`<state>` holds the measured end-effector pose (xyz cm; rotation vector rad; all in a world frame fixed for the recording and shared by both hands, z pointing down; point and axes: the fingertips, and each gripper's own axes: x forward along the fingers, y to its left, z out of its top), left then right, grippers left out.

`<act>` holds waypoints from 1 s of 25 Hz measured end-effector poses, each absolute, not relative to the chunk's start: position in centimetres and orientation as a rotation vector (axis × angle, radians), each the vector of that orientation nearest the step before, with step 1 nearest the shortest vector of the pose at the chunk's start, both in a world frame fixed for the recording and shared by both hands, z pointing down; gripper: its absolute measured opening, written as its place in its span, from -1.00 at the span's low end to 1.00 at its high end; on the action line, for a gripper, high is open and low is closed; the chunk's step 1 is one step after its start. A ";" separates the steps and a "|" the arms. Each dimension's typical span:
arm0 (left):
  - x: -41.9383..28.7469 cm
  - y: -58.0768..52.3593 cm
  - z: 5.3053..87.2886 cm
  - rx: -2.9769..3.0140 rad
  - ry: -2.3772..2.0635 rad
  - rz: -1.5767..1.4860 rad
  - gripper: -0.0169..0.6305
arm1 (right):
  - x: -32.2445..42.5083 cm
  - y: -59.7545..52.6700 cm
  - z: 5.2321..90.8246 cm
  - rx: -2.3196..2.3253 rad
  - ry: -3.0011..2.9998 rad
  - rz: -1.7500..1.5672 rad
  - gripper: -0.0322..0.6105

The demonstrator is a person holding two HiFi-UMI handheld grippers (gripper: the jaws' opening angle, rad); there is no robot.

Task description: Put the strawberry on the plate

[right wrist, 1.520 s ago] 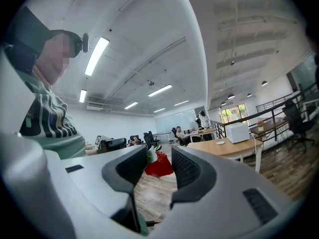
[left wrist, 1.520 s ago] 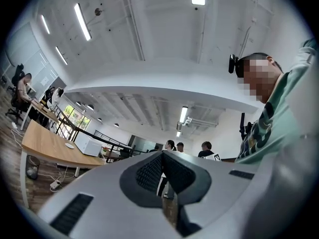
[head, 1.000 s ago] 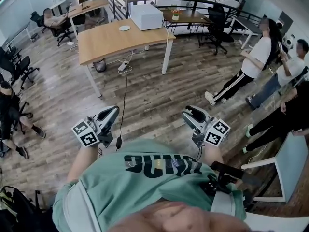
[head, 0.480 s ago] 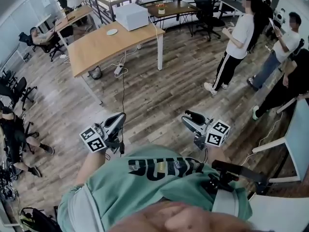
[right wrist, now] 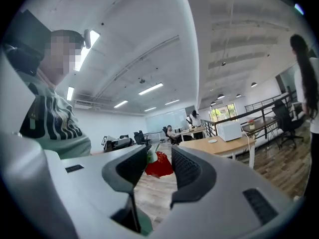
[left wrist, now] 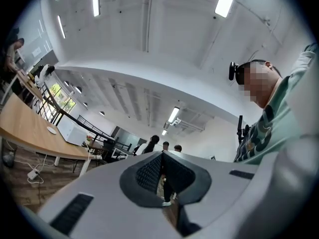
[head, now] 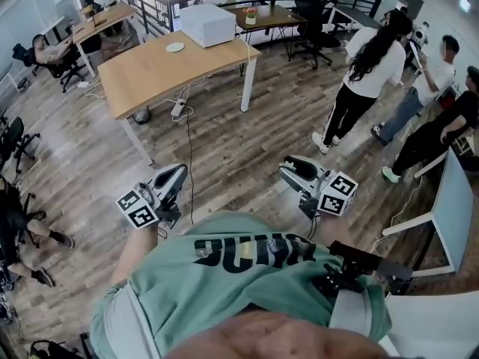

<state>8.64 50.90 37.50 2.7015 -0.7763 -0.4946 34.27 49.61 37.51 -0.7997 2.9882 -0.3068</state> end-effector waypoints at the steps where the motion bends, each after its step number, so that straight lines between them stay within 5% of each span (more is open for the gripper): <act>1: 6.5 50.5 37.3 2.703 -0.792 -0.505 -0.94 | 32.2 49.0 36.8 -0.786 2.993 -0.285 -0.40; 12: -8.1 48.2 39.3 2.637 -0.917 -0.571 -0.94 | 16.9 43.5 35.3 -0.651 3.116 -0.240 -0.40; 25: -8.4 42.8 42.3 2.542 -1.072 -0.524 -0.94 | 14.6 35.0 38.5 -0.404 3.143 -0.319 -0.40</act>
